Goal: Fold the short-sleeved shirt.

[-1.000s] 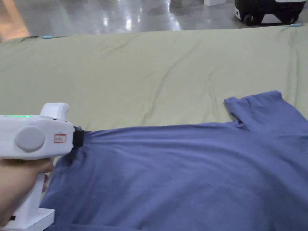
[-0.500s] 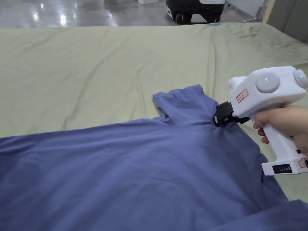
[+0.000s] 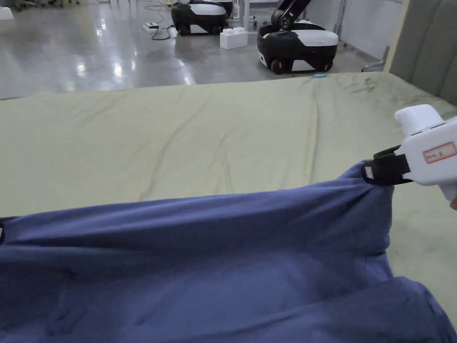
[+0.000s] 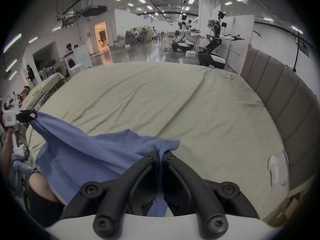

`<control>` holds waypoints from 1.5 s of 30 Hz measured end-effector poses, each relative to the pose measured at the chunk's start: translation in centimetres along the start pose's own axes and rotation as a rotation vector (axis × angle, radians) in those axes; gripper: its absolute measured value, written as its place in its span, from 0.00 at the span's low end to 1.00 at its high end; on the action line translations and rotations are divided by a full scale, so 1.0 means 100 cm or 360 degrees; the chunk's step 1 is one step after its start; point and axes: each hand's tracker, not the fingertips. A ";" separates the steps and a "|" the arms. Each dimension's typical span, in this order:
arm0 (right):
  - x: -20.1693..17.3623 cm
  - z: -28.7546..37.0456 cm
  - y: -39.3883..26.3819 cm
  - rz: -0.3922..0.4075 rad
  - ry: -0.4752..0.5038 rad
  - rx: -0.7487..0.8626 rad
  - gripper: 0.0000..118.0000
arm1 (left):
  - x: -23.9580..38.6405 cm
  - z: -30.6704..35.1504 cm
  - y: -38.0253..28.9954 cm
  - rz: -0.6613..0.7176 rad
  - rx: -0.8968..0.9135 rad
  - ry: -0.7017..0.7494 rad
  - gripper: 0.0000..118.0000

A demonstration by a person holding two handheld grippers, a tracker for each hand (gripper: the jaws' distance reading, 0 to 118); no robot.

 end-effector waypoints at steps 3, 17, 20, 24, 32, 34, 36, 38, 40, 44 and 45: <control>-0.005 0.052 -0.050 -0.0005 0.0053 0.0005 0.07 | 0.002 0.038 -0.039 -0.0023 -0.0040 -0.0048 0.00; -0.034 0.028 -0.228 0.0064 -0.0135 -0.0119 0.07 | -0.020 0.039 -0.193 0.0199 -0.0166 -0.0097 0.08; -0.032 0.036 -0.226 -0.0023 -0.0139 -0.0101 0.33 | -0.024 0.048 -0.190 0.0354 -0.0164 -0.0197 0.61; -0.030 0.068 -0.222 -0.0096 -0.0293 -0.0096 0.89 | -0.020 0.090 -0.174 0.0345 -0.0234 -0.0293 1.00; -0.079 0.160 -0.219 -0.0024 -0.0061 0.0238 0.08 | -0.050 0.160 -0.150 0.0380 0.0034 -0.0400 0.00; -0.102 0.168 -0.211 -0.0016 -0.0015 0.0330 0.08 | -0.060 0.155 -0.155 0.0433 0.0081 -0.0337 0.00; -0.121 0.172 -0.203 -0.0030 0.0074 0.0410 0.08 | -0.076 0.132 -0.144 0.0566 -0.0023 -0.0440 0.00; -0.139 0.173 -0.192 -0.0005 0.0159 0.0431 0.08 | -0.100 0.102 -0.143 0.0797 -0.0163 -0.0631 0.00; -0.154 0.170 -0.183 0.0028 0.0197 0.0410 0.08 | -0.117 0.074 -0.150 0.0985 -0.0259 -0.0749 0.55; -0.173 0.160 -0.168 0.0076 0.0266 0.0369 0.08 | -0.130 0.025 -0.161 0.1010 -0.0424 -0.0950 1.00; -0.177 0.158 -0.166 0.0090 0.0261 0.0360 0.08 | -0.130 0.017 -0.162 0.1046 -0.0438 -0.1005 1.00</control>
